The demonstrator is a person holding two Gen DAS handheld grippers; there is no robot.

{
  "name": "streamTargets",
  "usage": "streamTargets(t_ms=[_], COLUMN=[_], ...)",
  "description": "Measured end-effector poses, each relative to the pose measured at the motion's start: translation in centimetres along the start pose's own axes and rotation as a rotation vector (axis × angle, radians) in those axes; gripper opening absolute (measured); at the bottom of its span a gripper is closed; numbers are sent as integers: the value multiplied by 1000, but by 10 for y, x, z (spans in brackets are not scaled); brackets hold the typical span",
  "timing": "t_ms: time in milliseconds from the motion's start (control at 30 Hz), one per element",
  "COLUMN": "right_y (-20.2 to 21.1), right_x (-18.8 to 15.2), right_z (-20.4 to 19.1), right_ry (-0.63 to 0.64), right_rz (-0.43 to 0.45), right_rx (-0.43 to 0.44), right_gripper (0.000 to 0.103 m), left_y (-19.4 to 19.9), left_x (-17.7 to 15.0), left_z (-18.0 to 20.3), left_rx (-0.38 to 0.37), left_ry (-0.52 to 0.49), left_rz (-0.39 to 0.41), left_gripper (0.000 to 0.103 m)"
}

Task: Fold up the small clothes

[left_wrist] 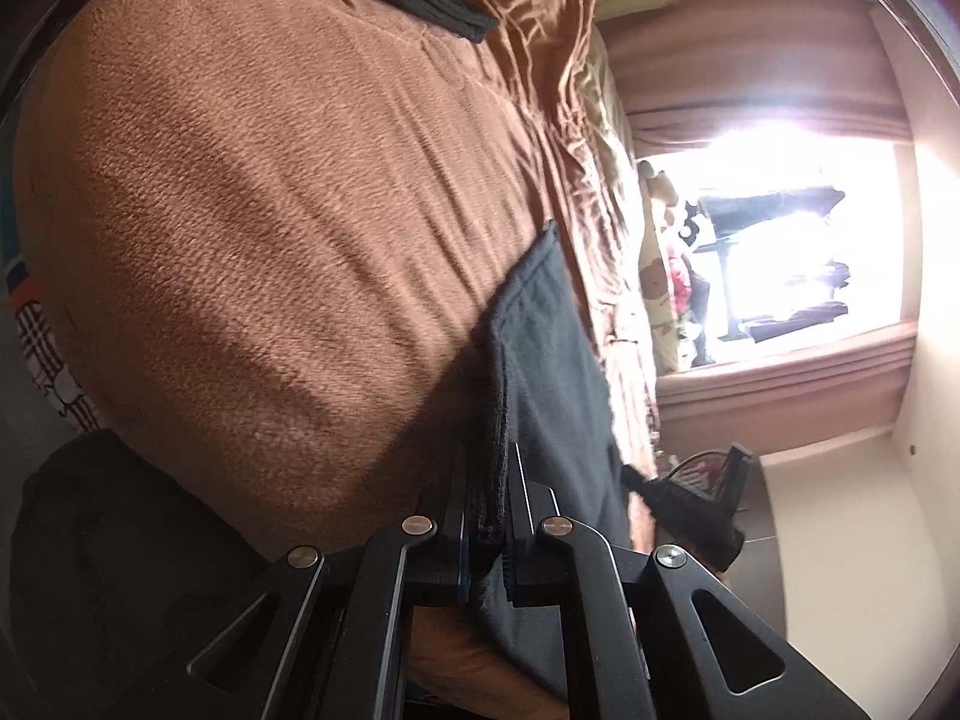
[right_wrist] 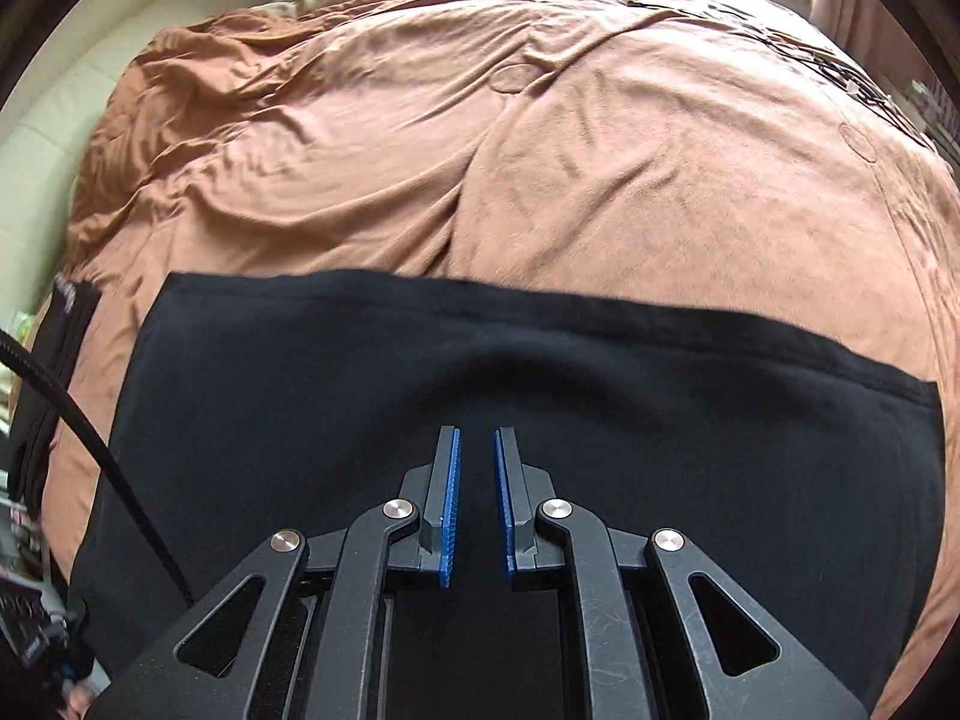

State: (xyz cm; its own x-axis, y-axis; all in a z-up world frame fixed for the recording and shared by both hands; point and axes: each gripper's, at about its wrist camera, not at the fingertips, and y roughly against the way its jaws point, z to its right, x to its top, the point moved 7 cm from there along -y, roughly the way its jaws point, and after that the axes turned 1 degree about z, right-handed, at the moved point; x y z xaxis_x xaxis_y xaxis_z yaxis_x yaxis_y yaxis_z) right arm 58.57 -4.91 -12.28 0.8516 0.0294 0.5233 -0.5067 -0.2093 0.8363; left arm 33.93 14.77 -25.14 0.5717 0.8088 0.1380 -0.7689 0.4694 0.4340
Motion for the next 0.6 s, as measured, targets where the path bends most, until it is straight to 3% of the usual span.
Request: streamTargets(t_ms=[300,600], right_y=[27,48], right_x=[-74,-133], right_z=[-15,-28], right_ry=[6,44], right_rz=[-41,-70], right_rx=[83,123], right_gripper=[9,9], left_y=[6,1], left_x=[2,0], left_z=[49,97], left_rx=[-123,-182], left_ry=[-42,-107], left_rz=[-24,-56], left_gripper=[7,7])
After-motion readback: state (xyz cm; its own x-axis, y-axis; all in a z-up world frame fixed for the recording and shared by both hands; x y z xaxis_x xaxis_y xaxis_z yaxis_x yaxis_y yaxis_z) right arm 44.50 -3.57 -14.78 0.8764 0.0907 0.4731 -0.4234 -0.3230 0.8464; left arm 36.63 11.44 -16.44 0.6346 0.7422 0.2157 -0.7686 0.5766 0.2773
